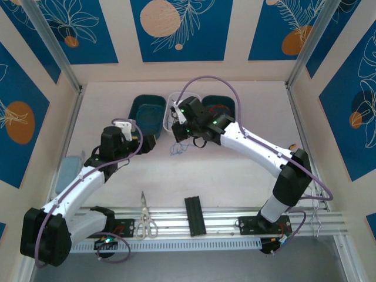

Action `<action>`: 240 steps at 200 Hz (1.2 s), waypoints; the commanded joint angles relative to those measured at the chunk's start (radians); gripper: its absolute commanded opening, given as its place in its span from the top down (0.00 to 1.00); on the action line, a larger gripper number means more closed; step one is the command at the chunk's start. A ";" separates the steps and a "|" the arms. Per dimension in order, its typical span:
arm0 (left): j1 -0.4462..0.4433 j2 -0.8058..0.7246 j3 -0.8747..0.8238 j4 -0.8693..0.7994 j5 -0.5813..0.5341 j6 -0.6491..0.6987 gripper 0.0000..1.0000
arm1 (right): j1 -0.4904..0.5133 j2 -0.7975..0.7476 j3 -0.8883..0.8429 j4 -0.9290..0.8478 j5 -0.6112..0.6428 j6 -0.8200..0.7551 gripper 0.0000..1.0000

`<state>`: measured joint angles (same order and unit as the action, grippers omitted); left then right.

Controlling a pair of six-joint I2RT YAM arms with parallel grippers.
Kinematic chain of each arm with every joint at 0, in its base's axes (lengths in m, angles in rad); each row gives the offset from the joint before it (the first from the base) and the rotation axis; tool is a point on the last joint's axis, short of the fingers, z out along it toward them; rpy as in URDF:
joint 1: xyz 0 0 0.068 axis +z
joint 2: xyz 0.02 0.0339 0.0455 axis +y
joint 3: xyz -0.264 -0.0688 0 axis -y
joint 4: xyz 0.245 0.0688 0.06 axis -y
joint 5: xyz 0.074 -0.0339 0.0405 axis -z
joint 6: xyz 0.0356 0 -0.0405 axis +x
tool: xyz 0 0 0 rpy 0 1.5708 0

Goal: Untangle the cables

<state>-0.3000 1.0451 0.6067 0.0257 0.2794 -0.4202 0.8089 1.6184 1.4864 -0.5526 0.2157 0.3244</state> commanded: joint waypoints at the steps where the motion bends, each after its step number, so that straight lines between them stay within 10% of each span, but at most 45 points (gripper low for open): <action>1: -0.027 0.008 -0.015 0.149 0.235 0.072 0.11 | -0.029 -0.058 -0.026 0.062 -0.111 0.039 1.00; 125: -0.288 0.248 -0.002 0.343 0.060 0.237 0.23 | -0.060 -0.171 -0.100 0.141 -0.212 0.109 1.00; 186: -0.300 0.281 0.016 0.353 -0.046 0.163 0.91 | -0.094 -0.262 -0.175 0.136 -0.175 0.136 1.00; 240: -0.294 0.181 0.057 0.227 -0.194 0.092 1.00 | -0.155 -0.395 -0.315 0.091 -0.112 0.211 0.98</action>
<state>-0.5941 1.2785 0.6136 0.3199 0.1806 -0.2829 0.6777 1.2903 1.2255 -0.4225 0.0631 0.4816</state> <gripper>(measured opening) 0.065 0.047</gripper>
